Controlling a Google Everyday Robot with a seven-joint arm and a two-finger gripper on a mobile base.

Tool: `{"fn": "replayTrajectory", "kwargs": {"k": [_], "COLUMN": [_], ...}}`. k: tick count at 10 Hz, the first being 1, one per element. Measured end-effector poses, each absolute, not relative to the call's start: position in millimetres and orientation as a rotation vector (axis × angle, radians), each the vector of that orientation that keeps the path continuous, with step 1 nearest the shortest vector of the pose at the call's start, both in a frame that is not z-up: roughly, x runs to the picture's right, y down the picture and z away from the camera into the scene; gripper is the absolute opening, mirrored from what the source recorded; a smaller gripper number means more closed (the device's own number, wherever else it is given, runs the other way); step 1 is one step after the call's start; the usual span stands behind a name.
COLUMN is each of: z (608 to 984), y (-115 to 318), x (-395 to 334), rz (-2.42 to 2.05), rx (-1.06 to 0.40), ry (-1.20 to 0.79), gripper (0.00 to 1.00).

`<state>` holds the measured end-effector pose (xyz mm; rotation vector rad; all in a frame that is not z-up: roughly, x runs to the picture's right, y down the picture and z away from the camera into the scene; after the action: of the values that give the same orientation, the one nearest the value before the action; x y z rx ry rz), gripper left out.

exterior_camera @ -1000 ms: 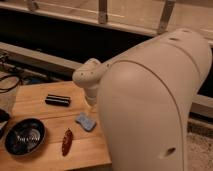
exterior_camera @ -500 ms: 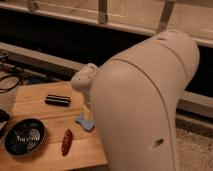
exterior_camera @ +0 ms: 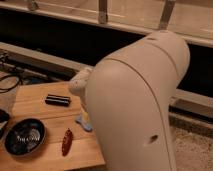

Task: Drag the pepper across the table

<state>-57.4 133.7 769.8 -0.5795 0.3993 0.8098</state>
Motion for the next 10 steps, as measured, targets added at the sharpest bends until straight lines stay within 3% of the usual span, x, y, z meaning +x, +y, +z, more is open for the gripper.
{"fn": "replayTrajectory", "kwargs": {"k": [6,10], "z": [731.9,725.1], "y": [82.6,104.6], "x": [-150.8,-161.8], "rz": [0.715,0.728], "rx": [-0.526,-0.699], "ry": [0.133,-0.020], "gripper": [0.80,0.80]}}
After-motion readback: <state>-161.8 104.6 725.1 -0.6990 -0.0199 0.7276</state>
